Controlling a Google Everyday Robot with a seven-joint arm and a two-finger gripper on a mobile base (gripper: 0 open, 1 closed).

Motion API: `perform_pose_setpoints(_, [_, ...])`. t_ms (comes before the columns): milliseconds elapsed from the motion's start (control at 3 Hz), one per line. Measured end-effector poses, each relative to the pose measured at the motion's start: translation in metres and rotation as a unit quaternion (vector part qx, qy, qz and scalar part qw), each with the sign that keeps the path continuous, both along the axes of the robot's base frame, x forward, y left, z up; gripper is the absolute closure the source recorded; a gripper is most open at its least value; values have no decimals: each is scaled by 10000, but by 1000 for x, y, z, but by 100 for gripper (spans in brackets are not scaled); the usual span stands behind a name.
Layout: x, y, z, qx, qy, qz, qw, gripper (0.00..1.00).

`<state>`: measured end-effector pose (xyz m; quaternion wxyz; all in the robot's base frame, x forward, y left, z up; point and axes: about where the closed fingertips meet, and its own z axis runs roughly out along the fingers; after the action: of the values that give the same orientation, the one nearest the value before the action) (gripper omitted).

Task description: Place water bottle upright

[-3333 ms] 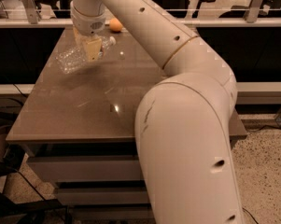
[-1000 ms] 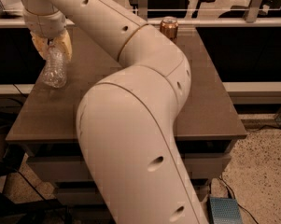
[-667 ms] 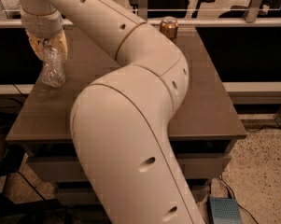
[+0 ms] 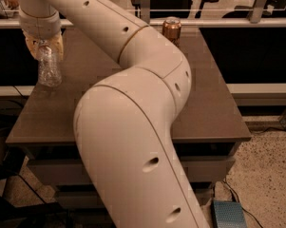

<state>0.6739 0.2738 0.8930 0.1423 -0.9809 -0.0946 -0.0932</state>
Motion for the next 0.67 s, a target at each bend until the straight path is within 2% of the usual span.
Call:
perform_pose_setpoints(333, [2,-9,-4,306,6,388,9988,100])
perform_pose_setpoints(667, [-2,-33,-1,581,-60,754,9954,100])
